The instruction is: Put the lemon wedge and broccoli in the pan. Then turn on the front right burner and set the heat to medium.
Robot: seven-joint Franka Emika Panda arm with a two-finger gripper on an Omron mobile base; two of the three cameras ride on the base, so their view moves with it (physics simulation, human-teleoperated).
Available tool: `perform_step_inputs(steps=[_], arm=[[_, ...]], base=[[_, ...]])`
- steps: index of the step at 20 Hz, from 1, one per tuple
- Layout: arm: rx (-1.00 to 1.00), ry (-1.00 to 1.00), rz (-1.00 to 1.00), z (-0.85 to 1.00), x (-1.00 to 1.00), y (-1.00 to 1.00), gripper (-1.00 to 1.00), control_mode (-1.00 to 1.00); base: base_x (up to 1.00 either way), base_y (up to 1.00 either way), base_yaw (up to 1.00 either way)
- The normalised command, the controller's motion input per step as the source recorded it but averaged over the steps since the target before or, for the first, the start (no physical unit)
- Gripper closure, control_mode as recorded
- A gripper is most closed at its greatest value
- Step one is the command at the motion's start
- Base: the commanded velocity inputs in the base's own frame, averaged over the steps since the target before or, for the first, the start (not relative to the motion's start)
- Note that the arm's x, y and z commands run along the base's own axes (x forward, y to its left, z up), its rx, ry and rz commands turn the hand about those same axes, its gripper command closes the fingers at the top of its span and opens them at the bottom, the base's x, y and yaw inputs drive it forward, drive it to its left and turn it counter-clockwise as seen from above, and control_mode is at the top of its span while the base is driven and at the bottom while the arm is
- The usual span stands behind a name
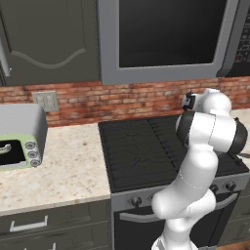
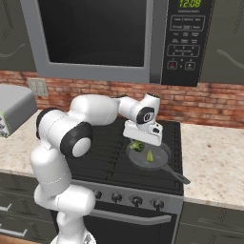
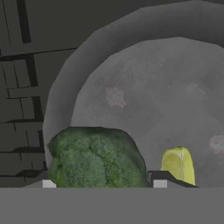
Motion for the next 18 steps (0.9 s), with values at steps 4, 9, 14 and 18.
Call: perform_step_inputs(steps=[4, 9, 14, 18], arm=[[0.0, -0.02, 0.0, -0.02, 0.06, 0.0, 1.0, -1.0], [0.0, 0.0, 0.0, 0.0, 0.0, 0.0, -1.0, -1.0], [-0.01, -0.07, 0.0, 0.01, -0.01, 0.0, -1.0, -1.0], [0.0, -0.01, 0.0, 0.04, -0.06, -0.03, -1.0, -1.0]], base=[[0.0, 0.0, 0.0], [0.0, 0.0, 0.0], [0.0, 0.0, 0.0], [0.0, 0.0, 0.0]])
